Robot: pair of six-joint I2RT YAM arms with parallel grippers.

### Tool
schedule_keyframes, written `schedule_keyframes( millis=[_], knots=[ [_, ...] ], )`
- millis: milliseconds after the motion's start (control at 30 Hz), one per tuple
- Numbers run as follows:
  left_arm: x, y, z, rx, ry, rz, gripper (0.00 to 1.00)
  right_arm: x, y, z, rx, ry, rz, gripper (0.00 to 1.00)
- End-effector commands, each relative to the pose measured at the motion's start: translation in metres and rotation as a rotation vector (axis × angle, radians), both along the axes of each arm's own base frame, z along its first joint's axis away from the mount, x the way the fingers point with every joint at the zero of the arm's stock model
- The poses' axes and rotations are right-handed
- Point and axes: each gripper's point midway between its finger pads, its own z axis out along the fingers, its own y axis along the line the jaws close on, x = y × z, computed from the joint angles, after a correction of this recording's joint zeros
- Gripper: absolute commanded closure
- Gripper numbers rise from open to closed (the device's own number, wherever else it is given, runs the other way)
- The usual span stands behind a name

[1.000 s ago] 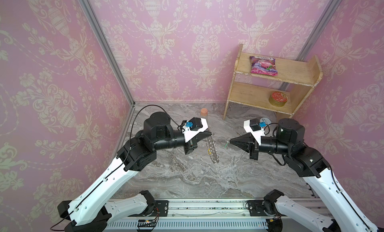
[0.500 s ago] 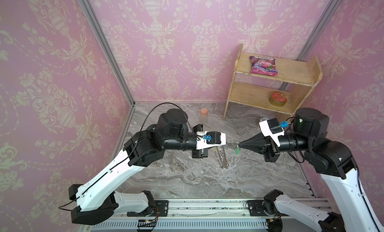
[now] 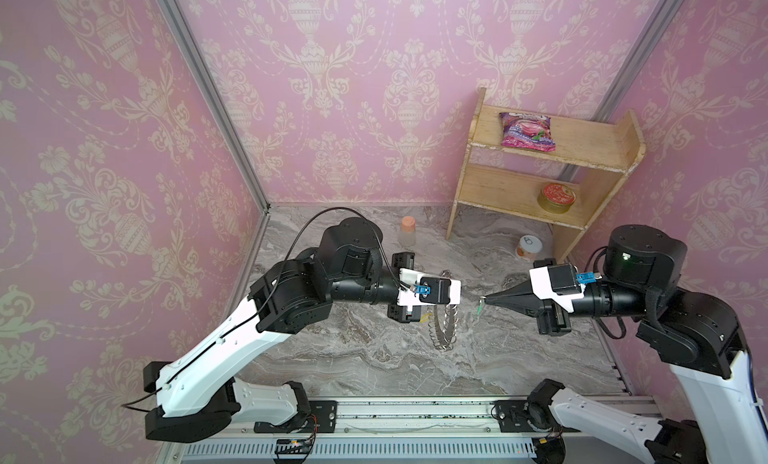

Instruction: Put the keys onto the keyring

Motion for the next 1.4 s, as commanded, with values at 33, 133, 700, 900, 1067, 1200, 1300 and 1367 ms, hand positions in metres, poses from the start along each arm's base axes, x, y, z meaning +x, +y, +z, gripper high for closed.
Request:
schedule_keyframes(
  millis=[33, 133, 700, 900, 1067, 1200, 1300, 1367],
  knots=[
    [-0.003, -0.001, 0.021, -0.057, -0.051, -0.012, 1.0, 0.01, -0.003, 0.006, 0.007, -0.126, -0.06, 1.0],
    [-0.006, -0.001, 0.026, -0.079, -0.043, -0.024, 1.0, 0.012, 0.001, 0.003, -0.01, -0.14, -0.051, 1.0],
    [-0.015, 0.0, 0.035, -0.121, -0.043, -0.055, 1.0, 0.014, 0.016, 0.002, -0.015, -0.165, -0.014, 1.0],
    [-0.016, 0.0, 0.035, -0.121, -0.039, -0.06, 1.0, 0.013, 0.013, 0.003, -0.014, -0.171, -0.023, 1.0],
    [-0.017, 0.001, 0.037, -0.125, -0.042, -0.063, 1.0, 0.014, 0.014, 0.002, -0.017, -0.169, -0.024, 1.0],
    [-0.018, 0.001, 0.038, -0.129, -0.042, -0.067, 1.0, 0.014, 0.015, 0.001, -0.019, -0.164, -0.018, 1.0],
    [-0.019, 0.001, 0.038, -0.129, -0.043, -0.067, 1.0, 0.011, 0.015, 0.002, -0.019, -0.161, -0.007, 1.0],
    [-0.019, 0.001, 0.039, -0.131, -0.047, -0.066, 1.0, 0.011, 0.015, 0.002, -0.021, -0.159, -0.005, 1.0]
  ],
)
